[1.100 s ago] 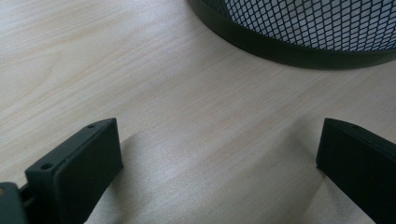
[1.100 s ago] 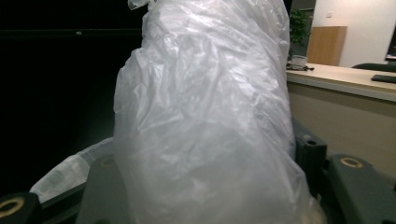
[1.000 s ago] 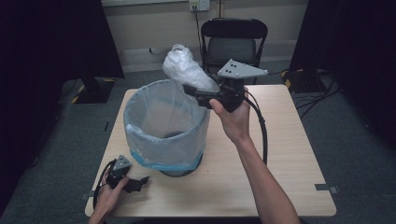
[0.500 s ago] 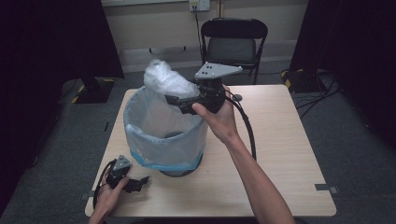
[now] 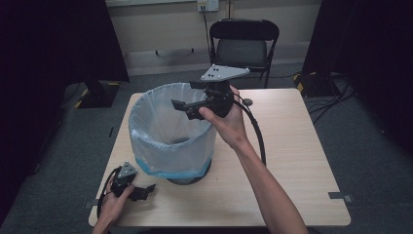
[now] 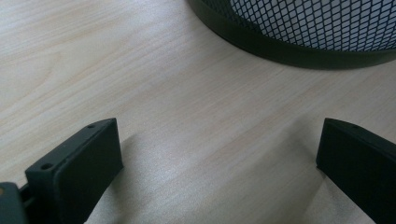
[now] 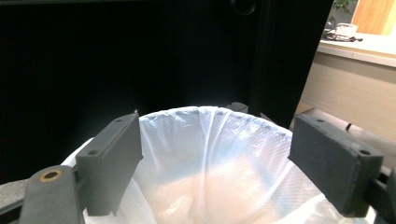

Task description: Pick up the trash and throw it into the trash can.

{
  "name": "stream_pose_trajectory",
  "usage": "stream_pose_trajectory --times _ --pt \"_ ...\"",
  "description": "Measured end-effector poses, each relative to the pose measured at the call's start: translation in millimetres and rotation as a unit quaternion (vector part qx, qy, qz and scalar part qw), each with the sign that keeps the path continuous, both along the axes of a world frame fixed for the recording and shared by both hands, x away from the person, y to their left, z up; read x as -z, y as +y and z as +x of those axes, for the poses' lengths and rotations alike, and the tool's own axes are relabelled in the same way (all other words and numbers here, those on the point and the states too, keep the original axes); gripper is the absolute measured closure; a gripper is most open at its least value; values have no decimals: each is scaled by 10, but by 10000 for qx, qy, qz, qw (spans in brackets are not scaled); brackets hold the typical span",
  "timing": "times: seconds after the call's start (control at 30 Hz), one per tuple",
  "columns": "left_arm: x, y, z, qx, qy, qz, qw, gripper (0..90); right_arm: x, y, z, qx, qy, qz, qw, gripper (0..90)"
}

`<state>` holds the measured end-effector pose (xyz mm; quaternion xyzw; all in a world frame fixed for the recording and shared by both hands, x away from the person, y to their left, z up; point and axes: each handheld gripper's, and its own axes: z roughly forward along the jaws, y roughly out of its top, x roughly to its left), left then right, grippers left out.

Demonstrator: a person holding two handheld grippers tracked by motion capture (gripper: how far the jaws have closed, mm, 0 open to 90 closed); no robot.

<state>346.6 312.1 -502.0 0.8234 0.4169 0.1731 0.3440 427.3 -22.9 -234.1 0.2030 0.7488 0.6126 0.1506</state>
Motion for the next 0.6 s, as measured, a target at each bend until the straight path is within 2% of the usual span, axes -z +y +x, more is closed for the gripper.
stream_pose_trajectory --times 0.3,0.6 --pt "-1 1 0 -2 -4 11 10000 0 -17 -129 27 221 -28 -8 9998 157" --pt "-1 1 0 -1 -3 11 10000 0 -25 -385 50 563 -45 -5 9984 162"
